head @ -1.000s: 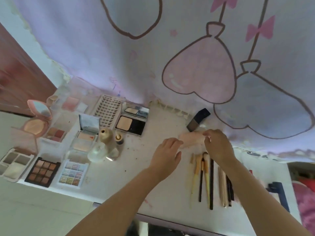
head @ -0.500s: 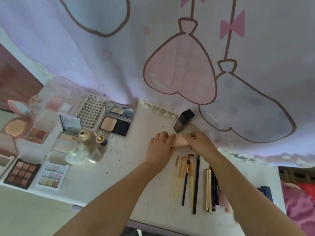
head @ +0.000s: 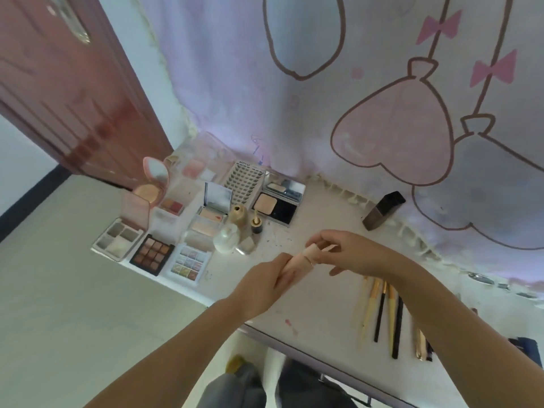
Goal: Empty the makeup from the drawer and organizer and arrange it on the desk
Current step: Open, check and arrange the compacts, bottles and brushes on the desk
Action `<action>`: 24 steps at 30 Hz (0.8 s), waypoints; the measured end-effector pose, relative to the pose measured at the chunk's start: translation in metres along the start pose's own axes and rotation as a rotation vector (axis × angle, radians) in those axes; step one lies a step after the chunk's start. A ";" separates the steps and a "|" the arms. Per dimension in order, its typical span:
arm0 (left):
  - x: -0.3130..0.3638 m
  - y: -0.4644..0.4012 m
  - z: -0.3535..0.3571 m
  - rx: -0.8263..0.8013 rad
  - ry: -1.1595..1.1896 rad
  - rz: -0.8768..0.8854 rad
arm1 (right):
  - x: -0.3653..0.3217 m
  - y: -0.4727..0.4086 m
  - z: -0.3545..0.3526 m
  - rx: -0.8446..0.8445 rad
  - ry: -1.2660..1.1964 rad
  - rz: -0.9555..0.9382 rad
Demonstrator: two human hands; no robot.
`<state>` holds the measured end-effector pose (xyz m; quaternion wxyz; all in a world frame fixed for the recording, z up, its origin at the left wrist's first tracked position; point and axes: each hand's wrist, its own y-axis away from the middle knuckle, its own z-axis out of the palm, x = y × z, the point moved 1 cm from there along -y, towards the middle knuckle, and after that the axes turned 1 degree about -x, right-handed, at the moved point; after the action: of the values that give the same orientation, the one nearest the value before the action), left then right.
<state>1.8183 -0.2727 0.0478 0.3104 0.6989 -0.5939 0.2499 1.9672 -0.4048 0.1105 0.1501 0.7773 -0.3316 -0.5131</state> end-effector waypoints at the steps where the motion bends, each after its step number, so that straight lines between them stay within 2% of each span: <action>1: -0.006 0.010 -0.004 0.011 -0.030 0.008 | -0.008 -0.002 0.007 -0.039 -0.067 0.065; 4: -0.024 0.034 -0.010 0.038 -0.088 0.021 | -0.025 -0.011 0.032 -0.125 -0.090 0.287; 7: -0.042 0.052 -0.014 0.016 -0.033 -0.034 | -0.033 -0.022 0.053 -0.154 -0.033 0.209; 12: -0.075 0.079 -0.021 0.043 0.108 -0.195 | -0.035 -0.033 0.066 0.020 -0.019 0.093; 14: -0.084 0.080 -0.023 0.096 0.143 -0.281 | -0.030 -0.039 0.072 0.127 -0.144 0.130; 18: -0.094 0.065 -0.017 0.168 0.121 -0.428 | -0.018 -0.055 0.100 0.201 -0.306 0.251; 22: -0.090 0.057 -0.009 0.270 0.117 -0.466 | -0.014 -0.075 0.134 0.257 -0.295 0.289; 24: -0.088 0.055 -0.006 0.306 0.059 -0.453 | -0.015 -0.083 0.142 0.309 -0.180 0.263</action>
<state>1.7497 -0.2147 -0.0039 0.2665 0.8451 -0.3684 0.2810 1.8660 -0.3190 0.0123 0.0644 0.6921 -0.5170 -0.4995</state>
